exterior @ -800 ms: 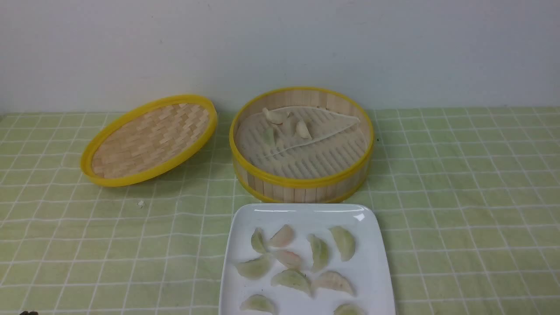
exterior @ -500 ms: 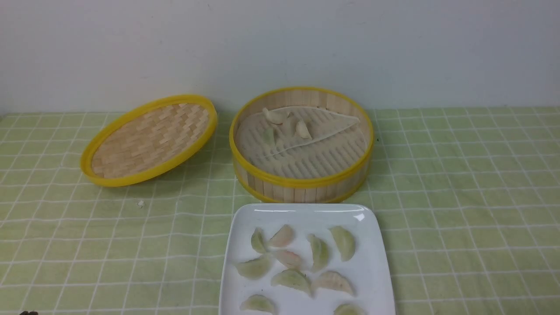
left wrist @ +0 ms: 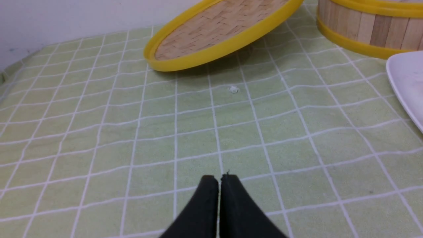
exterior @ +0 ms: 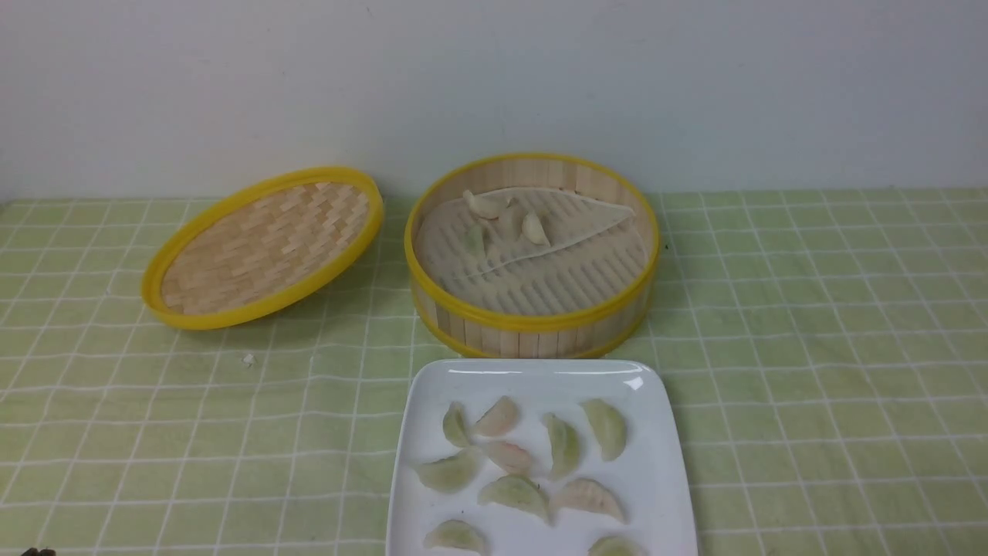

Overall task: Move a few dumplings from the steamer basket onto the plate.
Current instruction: Use the left arm to grab a dumpling from the steamer

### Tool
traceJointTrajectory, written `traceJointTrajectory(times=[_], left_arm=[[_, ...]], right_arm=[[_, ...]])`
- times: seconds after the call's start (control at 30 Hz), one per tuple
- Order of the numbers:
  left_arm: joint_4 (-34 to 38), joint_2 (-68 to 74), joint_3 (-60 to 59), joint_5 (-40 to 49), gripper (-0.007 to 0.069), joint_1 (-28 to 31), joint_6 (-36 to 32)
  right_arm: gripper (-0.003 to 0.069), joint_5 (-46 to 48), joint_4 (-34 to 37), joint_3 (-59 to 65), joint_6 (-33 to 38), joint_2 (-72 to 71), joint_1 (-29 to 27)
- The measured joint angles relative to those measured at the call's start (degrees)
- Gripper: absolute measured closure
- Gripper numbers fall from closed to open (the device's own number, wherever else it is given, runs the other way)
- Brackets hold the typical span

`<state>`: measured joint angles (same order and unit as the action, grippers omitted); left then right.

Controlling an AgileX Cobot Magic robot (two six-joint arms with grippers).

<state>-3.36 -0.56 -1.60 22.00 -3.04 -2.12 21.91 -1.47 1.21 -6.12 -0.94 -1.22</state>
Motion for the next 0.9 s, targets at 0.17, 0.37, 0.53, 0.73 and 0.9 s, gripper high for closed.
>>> traceJointTrajectory(times=[0.17,0.37,0.53,0.73,0.9], left_arm=[[2.3,0.0,-0.1,-1.7,0.0631,0.0,1.7],[15.9,0.0,-0.1,-15.7,0.0631,0.0,8.9],[26.5,0.0,-0.1,-36.2,0.0631,0.0,11.1],[25.3,2.2,9.1,-42.2,0.0631,0.0,11.7],[18.1,17.2,30.3,-18.4,0.0631,0.0,13.2]], right_arm=[[0.0675,0.0,0.0,0.0,0.0,0.0,0.0],[0.0675,0.0,0.0,0.0,0.0,0.0,0.0],[0.0675,0.0,0.0,0.0,0.0,0.0,0.0],[0.0675,0.0,0.0,0.0,0.0,0.0,0.0],[0.0675,0.0,0.0,0.0,0.0,0.0,0.0]])
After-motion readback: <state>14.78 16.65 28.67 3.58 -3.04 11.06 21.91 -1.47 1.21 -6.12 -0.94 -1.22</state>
